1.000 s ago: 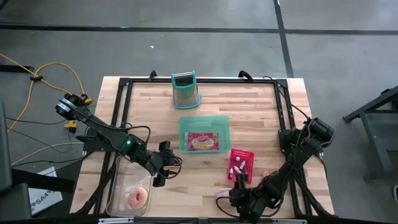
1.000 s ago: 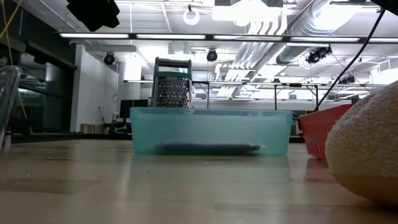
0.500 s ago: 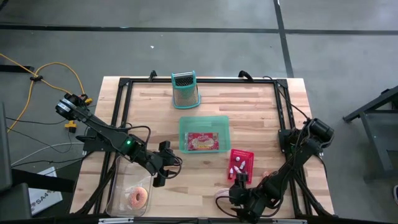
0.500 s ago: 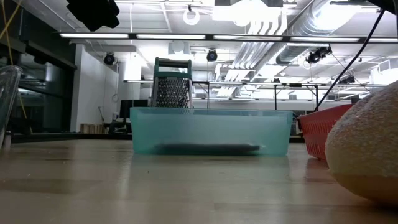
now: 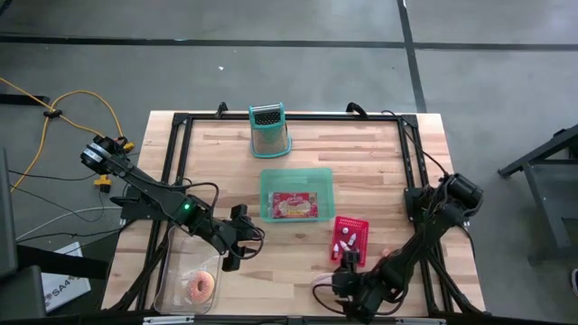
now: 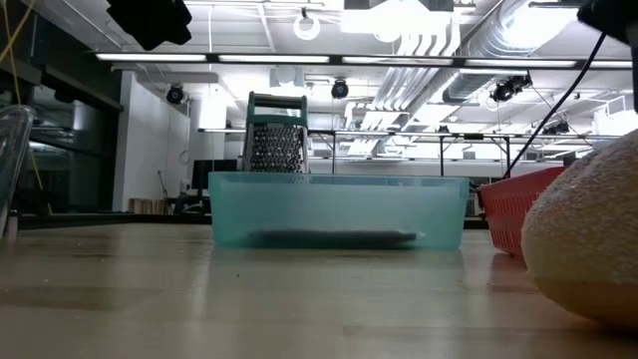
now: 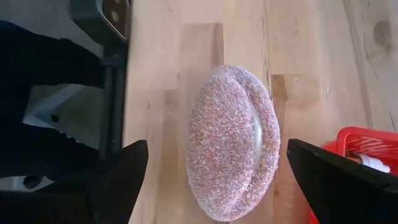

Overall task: Pick & Place Food Item
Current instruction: Put the left bread into the transparent bin

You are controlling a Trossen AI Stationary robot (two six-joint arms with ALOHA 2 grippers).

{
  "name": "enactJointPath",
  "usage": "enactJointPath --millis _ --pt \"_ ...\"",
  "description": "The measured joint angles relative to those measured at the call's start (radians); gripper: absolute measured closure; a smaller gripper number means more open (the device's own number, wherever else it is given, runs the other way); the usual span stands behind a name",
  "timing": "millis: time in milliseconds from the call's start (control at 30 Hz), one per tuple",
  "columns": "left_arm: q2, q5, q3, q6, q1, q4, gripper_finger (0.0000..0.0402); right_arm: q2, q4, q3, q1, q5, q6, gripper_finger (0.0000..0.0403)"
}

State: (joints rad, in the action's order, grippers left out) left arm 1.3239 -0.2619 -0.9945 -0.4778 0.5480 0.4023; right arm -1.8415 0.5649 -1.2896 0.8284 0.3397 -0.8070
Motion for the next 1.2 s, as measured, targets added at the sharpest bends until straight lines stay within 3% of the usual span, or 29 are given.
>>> enactJointPath --millis 900,1200 --pt "0.000 0.000 0.000 0.000 0.000 -0.010 0.0204 -0.083 0.006 -0.001 -0.038 -0.034 -0.012 0.0029" --pt "0.000 0.000 0.000 0.000 0.000 -0.010 0.0204 -0.083 0.008 -0.001 -0.039 -0.060 -0.013 0.0060"
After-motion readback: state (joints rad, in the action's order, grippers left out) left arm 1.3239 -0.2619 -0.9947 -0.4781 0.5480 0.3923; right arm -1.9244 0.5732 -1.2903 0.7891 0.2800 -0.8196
